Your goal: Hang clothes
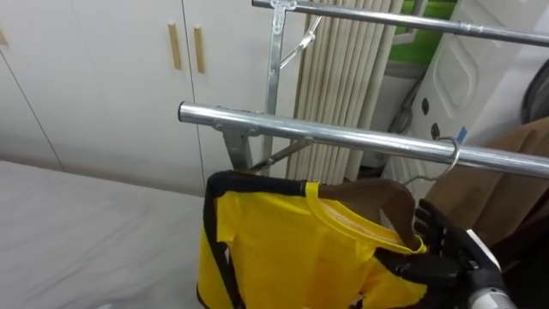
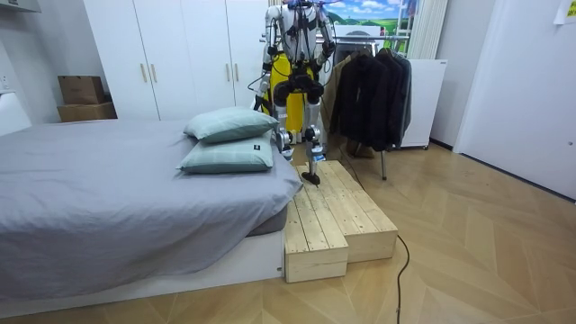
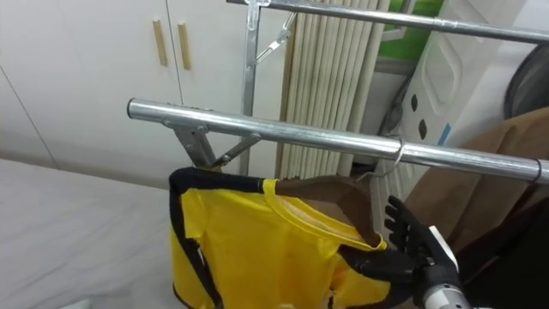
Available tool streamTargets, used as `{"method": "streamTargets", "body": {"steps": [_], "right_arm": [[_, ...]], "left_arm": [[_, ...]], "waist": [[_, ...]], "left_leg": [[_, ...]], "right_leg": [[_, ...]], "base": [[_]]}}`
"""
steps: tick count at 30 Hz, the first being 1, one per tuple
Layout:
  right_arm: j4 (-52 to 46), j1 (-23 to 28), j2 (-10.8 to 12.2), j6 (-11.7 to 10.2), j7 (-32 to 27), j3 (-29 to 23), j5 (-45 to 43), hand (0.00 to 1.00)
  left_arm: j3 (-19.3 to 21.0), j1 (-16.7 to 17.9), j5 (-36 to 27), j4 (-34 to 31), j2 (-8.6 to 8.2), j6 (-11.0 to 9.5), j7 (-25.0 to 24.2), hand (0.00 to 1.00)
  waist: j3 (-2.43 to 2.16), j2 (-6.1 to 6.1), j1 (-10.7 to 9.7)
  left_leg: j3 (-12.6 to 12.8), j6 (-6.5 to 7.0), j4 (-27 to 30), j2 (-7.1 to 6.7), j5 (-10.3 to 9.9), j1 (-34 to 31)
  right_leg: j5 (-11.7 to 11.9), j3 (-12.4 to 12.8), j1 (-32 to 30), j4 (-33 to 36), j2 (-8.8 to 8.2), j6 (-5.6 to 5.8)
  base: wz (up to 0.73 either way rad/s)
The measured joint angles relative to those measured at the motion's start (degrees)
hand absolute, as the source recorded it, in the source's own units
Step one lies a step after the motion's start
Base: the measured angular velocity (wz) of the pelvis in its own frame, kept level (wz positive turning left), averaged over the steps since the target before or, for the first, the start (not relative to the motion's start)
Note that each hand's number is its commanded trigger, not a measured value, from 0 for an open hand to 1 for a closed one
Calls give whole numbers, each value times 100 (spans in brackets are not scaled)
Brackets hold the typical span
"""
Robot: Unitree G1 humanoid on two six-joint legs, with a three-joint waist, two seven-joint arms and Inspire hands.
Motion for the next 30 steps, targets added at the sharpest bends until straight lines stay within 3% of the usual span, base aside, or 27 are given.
{"method": "streamTargets", "body": {"steps": [10,21,30], "right_arm": [[-947,38,-2,10,-71,-225,185,0],[-1480,37,-23,9,-106,-220,260,0],[-1713,137,-183,4,-99,-209,386,0]], "left_arm": [[-3,10,-3,11,-13,-21,18,0],[-27,55,-10,92,-2,-90,16,0],[-28,27,-21,132,18,-119,10,0]], "waist": [[50,-25,-74],[63,-43,-131],[77,-94,-118]], "left_leg": [[14,-1,5,5,1,3],[87,-1,5,6,1,17],[87,-1,5,6,1,25]], "right_leg": [[-2,14,-2,1,9,-1],[-2,71,-7,7,18,-1],[0,80,-11,12,20,-1]], "base": [[0],[-2],[0]]}}
